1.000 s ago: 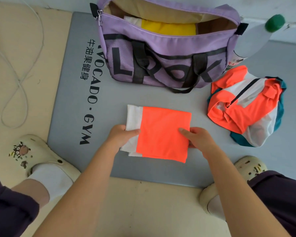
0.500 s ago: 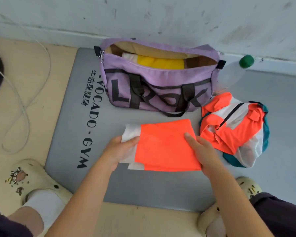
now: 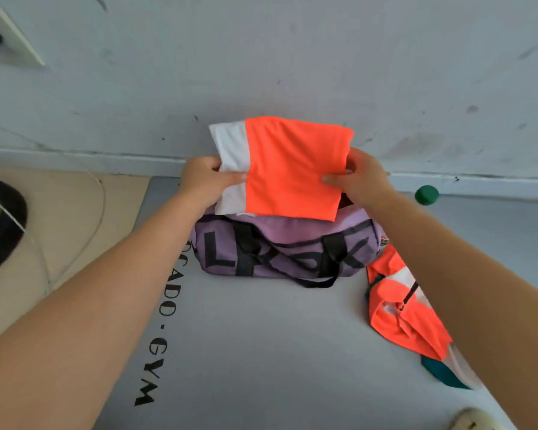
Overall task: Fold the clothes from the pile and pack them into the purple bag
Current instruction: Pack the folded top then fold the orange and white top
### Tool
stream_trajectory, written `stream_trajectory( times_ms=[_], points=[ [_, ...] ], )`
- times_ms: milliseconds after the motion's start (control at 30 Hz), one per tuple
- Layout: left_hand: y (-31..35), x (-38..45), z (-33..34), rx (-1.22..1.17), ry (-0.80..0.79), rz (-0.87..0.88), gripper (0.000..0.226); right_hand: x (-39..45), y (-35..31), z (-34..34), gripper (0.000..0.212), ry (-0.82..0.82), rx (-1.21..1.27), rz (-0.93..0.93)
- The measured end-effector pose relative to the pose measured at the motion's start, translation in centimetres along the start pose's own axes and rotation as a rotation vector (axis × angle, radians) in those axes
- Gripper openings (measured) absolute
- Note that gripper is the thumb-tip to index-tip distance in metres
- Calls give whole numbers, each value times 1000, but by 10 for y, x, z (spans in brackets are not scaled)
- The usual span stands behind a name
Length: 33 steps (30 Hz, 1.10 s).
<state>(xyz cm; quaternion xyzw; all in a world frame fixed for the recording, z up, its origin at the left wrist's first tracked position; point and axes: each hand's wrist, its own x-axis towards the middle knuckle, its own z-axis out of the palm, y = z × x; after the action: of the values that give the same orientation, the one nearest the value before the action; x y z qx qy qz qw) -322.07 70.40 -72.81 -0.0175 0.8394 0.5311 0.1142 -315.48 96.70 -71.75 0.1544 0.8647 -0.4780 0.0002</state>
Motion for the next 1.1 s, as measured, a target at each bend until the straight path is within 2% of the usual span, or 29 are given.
stream_trajectory(
  times_ms=[167, 233, 300, 400, 467, 533, 667, 733, 800, 867, 933, 1000, 1100],
  points=[
    [-15, 21, 11, -94, 130, 12, 19, 25, 10, 16, 56, 120, 32, -47],
    [-24, 23, 12, -81, 112, 3, 19, 28, 13, 20, 58, 104, -28, -56],
    [-35, 23, 10, -6, 11, -44, 22, 26, 20, 19, 51, -14, -43, -33],
    [-44, 21, -1, 89, -201, -105, 23, 16, 31, 12, 25, -305, 19, 26],
    [-46, 18, -8, 88, -302, -134, 19, 11, 38, 11, 33, -440, 116, 157],
    [-46, 14, -10, 111, -371, -172, 23, 7, 41, 12, 36, -501, 102, 268],
    [-43, 13, -7, 376, -425, -174, 36, 9, 44, 16, 39, -622, 4, 307],
    [-42, 14, -2, 518, -387, -136, 40, 14, 47, 19, 48, -560, -273, 225],
    [-43, 12, 5, 679, -307, -51, 44, 19, 53, 25, 62, -374, -488, 114],
    [-47, 10, 10, 721, -245, 17, 53, 19, 54, 29, 83, -259, -451, 87],
    [-50, 8, 11, 685, -201, 25, 72, 20, 54, 31, 96, -195, -377, 74],
    [-50, 9, 9, 683, -139, 95, 78, 24, 51, 29, 93, -99, -357, 18],
    [-40, 13, 5, 690, -65, 252, 72, 24, 38, 23, 79, 20, -349, -60]
  ],
)
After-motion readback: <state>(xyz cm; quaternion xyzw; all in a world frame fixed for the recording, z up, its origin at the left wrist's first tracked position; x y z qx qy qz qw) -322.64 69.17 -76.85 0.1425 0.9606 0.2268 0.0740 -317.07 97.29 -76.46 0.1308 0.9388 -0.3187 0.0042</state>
